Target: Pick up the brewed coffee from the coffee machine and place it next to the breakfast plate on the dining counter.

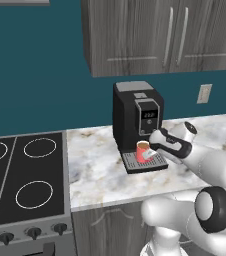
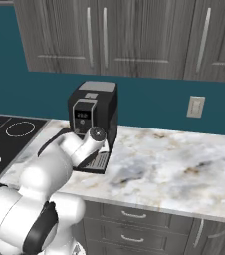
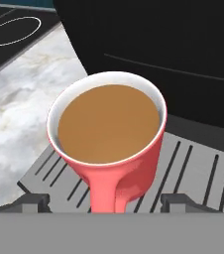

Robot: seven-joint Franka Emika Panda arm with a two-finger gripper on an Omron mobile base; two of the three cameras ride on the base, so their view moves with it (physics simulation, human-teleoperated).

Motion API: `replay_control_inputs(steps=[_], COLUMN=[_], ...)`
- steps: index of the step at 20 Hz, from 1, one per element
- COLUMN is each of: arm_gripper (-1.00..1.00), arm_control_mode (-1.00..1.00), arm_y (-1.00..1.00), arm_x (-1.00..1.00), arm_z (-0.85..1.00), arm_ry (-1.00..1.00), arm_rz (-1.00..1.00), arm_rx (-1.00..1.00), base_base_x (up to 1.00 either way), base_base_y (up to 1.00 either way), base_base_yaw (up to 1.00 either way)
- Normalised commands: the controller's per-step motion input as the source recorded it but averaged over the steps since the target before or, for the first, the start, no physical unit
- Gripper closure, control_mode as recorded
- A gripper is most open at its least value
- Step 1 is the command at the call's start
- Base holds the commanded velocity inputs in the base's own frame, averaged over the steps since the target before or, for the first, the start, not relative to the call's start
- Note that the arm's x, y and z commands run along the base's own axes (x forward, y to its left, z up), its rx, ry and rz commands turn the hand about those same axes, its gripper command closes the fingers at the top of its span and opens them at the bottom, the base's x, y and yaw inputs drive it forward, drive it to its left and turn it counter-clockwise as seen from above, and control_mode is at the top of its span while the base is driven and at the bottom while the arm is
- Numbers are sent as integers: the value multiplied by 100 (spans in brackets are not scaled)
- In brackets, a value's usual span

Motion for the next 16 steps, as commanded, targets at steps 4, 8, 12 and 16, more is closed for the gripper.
replay_control_inputs(steps=[4, 8, 12, 16], arm_gripper=[-100, 100, 100, 100], arm_control_mode=[-100, -100, -100, -100], arm_y=[-4, 3, 15, 18], arm_x=[23, 16, 0, -31], arm_z=[-25, -35, -25, -8], arm_ry=[0, 4, 9, 4], arm_rz=[1, 4, 9, 16], arm_rx=[1, 0, 0, 0], base_base_x=[0, 0, 0, 0], base_base_y=[0, 0, 0, 0], base_base_yaw=[0, 0, 0, 0])
